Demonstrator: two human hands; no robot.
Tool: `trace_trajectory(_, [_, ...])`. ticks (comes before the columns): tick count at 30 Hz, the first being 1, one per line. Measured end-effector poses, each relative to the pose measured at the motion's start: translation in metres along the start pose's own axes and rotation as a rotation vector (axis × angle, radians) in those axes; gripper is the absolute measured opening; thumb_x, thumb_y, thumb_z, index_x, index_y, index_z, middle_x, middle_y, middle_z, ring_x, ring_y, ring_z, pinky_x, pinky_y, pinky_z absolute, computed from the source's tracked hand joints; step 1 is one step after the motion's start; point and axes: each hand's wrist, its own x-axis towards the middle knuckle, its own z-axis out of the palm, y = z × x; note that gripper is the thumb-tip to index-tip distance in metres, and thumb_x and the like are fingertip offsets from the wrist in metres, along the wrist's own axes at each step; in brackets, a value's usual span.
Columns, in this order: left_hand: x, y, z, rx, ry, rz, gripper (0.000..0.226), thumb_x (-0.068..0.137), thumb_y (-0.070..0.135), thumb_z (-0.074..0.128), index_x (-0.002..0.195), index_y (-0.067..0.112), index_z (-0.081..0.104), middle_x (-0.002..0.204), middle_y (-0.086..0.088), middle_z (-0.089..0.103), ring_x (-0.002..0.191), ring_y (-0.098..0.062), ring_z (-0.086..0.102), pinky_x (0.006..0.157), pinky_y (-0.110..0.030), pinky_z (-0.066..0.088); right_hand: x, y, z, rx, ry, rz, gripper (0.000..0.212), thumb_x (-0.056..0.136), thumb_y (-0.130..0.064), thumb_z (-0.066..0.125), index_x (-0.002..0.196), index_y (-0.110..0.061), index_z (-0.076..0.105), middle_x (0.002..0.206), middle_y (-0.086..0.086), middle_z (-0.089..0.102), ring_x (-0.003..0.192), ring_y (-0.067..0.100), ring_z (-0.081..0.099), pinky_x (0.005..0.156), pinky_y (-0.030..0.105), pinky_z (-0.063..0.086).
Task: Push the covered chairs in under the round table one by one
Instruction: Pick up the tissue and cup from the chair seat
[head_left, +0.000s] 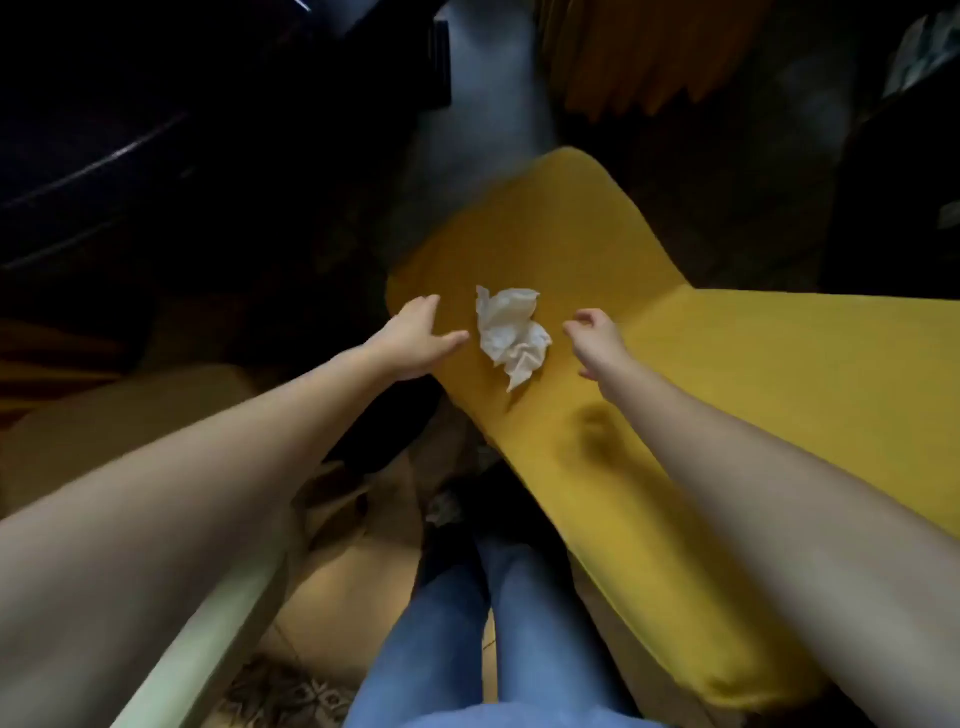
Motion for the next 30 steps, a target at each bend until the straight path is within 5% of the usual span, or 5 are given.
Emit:
trace_trajectory(5, [0.070, 0.027, 0.018, -0.202, -0.009, -0.066, 0.065, 0.092, 0.040, 0.052, 0.145, 0.014, 0.026, 0.153, -0.009, 0.028, 0.139, -0.025, 0.030, 0.107, -0.034, 0.031, 0.054, 0.028, 0.021, -0.084, -0.004, 0.093, 0.049, 0.093, -0.022, 0.045, 0.141, -0.018, 0.036, 0.110, 0.009, 0.051, 0.091, 0.024, 0.053, 0.077, 0.037, 0.046])
trace_trajectory(10, [0.126, 0.026, 0.064, -0.293, -0.010, -0.020, 0.068, 0.090, 0.031, 0.056, 0.147, 0.016, 0.024, 0.154, -0.009, 0.026, 0.139, -0.026, 0.030, 0.110, -0.039, 0.032, 0.095, 0.048, 0.049, -0.426, -0.093, -0.166, 0.070, 0.091, -0.019, 0.055, 0.150, -0.014, 0.017, 0.156, 0.011, 0.019, 0.141, 0.027, 0.026, 0.108, 0.035, 0.029])
trace_trajectory(18, [0.167, -0.021, 0.147, -0.070, 0.108, 0.032, 0.040, 0.089, 0.035, 0.054, 0.127, 0.024, 0.047, 0.134, -0.006, 0.045, 0.125, -0.028, 0.041, 0.100, -0.046, 0.036, 0.113, 0.086, 0.084, -0.654, -0.033, -0.380, 0.055, 0.084, -0.009, 0.054, 0.137, -0.017, 0.042, 0.152, 0.013, 0.022, 0.126, 0.037, 0.037, 0.095, 0.041, 0.039])
trace_trajectory(22, [0.135, -0.052, 0.167, -0.345, 0.134, -0.111, 0.016, 0.090, 0.027, 0.052, 0.103, 0.022, 0.057, 0.108, -0.001, 0.063, 0.096, -0.022, 0.059, 0.074, -0.034, 0.045, 0.091, 0.095, 0.101, -0.738, -0.060, -0.469, 0.056, 0.080, -0.008, 0.058, 0.134, -0.019, 0.046, 0.143, 0.013, 0.032, 0.115, 0.037, 0.047, 0.082, 0.039, 0.044])
trace_trajectory(30, [0.038, -0.151, 0.183, -0.816, 0.174, -0.523, 0.010, 0.090, 0.019, 0.055, 0.098, 0.012, 0.059, 0.099, -0.013, 0.063, 0.095, -0.029, 0.060, 0.081, -0.035, 0.045, 0.062, 0.094, 0.136, -0.756, -0.088, -0.335, 0.009, 0.087, -0.019, 0.056, 0.084, -0.014, 0.063, 0.093, 0.010, 0.057, 0.082, 0.032, 0.058, 0.059, 0.032, 0.036])
